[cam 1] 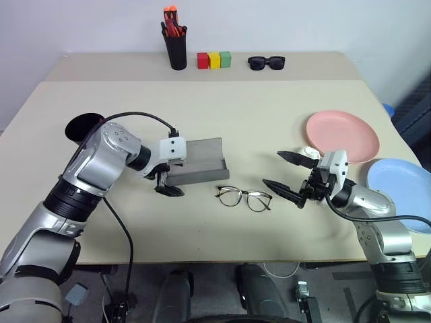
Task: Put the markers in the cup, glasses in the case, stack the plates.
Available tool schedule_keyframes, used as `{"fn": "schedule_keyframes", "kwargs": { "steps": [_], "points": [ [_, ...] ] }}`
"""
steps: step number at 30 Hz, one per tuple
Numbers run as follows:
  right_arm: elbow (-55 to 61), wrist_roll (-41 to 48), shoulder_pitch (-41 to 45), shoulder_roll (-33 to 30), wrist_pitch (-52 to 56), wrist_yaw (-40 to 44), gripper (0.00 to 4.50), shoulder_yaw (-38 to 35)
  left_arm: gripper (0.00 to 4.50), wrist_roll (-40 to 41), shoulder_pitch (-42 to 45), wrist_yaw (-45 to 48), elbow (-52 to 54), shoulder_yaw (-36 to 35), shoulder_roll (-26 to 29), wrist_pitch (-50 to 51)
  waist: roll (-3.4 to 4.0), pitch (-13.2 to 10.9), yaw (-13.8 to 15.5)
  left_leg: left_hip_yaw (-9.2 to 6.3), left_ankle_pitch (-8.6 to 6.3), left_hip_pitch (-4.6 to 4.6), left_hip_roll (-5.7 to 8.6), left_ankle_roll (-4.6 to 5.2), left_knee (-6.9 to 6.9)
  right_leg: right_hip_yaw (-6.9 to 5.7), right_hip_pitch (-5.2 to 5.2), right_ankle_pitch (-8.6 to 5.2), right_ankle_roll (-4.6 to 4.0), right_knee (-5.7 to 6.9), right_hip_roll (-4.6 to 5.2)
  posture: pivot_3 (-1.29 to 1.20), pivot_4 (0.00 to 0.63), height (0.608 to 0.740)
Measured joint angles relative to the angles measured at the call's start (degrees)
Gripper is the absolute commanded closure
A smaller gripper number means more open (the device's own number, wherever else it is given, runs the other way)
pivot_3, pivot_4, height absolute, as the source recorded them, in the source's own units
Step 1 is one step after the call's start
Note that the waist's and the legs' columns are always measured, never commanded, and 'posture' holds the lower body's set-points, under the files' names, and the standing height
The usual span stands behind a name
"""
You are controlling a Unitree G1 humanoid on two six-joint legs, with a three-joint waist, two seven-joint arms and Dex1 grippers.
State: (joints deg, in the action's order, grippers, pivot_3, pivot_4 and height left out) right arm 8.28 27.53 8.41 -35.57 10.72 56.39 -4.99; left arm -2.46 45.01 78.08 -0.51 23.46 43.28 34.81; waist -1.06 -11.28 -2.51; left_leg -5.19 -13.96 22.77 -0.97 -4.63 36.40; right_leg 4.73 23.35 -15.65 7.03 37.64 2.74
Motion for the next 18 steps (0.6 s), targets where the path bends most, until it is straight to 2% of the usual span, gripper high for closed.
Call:
{"fn": "schedule_keyframes", "kwargs": {
  "steps": [4,6,9,11,14,18],
  "points": [
    [3.5,-2.4,-0.6,-4.8,5.3,0.4,0.00,2.3,0.03,3.4,-0.4,-4.6,1.8,-5.4,-2.4,-0.1,-0.01,0.0,0.0,0.00,0.00,0.01,0.00,0.00,0.06,-0.01,-0.02,0.00,0.00,0.00,0.00,0.00,0.150,0.740],
    [4.5,-1.5,-0.3,-6.1,8.2,1.5,0.00,2.9,0.03,6.9,-2.8,-8.7,5.0,-11.9,-5.4,-0.6,0.01,0.0,-0.1,0.03,-0.01,-0.02,0.00,0.01,0.06,0.04,-0.04,0.00,0.00,-0.01,0.02,0.00,0.150,0.740],
    [4.8,-1.4,1.3,-8.4,11.4,3.6,0.00,3.9,0.03,11.1,-10.9,-16.1,10.7,-21.5,-10.6,-10.8,0.01,0.0,-0.2,0.08,-0.02,-0.15,-0.03,0.04,0.03,0.08,-0.09,0.00,0.00,-0.01,0.03,0.00,0.150,0.740],
    [4.3,-1.2,3.5,-8.7,12.7,5.8,0.00,4.9,0.03,13.4,-16.3,-15.5,13.6,-23.5,-9.1,-14.4,0.04,0.0,-0.3,0.13,-0.02,-0.29,-0.05,0.04,-0.02,0.12,-0.15,0.01,-0.01,0.00,0.00,0.00,0.150,0.740],
    [2.5,-1.0,6.3,-9.2,13.7,8.5,0.00,6.4,0.03,19.0,-22.8,-10.5,15.5,-24.5,-5.7,-13.3,0.04,0.0,0.0,0.14,-0.02,-0.34,-0.05,0.04,-0.02,0.12,-0.27,0.00,-0.02,-0.03,0.00,0.00,0.150,0.740],
    [-1.2,-1.6,10.2,-9.1,13.8,12.6,0.00,9.1,0.03,24.6,-27.5,-7.6,16.5,-25.3,-4.8,-13.6,0.03,0.0,0.4,0.14,-0.03,-0.34,-0.04,0.04,0.13,0.08,-0.51,0.00,-0.02,-0.30,0.03,0.00,0.150,0.740]
  ]
}}
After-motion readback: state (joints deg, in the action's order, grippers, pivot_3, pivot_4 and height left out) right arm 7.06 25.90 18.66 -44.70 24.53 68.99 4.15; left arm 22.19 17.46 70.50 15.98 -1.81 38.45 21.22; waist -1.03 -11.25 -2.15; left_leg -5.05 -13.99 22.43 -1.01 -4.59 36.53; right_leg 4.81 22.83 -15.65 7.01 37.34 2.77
